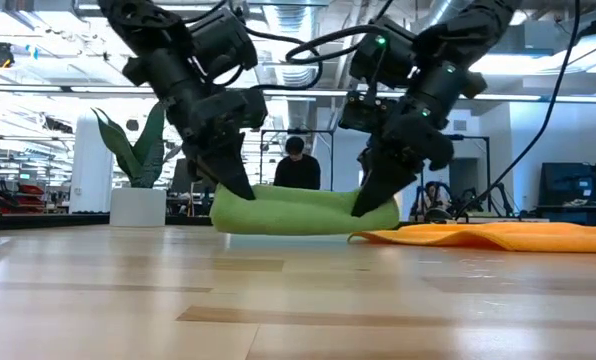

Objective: Roll microfiber towels into tight, uniform cylinder then place into a basket
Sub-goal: Put the rolled green towel into the blue bin

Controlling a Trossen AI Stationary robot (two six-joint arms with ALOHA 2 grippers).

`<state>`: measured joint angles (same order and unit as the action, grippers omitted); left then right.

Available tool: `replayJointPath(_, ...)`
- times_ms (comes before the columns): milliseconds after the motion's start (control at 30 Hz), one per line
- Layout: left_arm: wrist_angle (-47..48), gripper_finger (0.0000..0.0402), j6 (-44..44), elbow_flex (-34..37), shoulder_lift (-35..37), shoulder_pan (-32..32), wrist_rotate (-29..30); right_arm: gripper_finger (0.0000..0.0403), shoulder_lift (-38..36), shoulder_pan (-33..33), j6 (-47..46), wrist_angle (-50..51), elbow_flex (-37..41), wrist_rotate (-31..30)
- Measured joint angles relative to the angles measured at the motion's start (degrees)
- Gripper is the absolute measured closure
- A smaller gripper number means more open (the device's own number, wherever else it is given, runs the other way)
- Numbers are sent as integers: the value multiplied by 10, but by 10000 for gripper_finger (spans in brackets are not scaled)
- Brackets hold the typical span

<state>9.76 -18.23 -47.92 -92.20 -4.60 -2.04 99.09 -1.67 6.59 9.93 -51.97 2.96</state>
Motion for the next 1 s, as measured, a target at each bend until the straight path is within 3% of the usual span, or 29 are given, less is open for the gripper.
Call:
replayJointPath(633,225,390,200,-187,0,-149,-4,377,-1,-127,129,80,-105,0)
replayJointPath(1000,234,390,309,-249,0,-240,-3,377,-1,-217,205,93,-170,2)
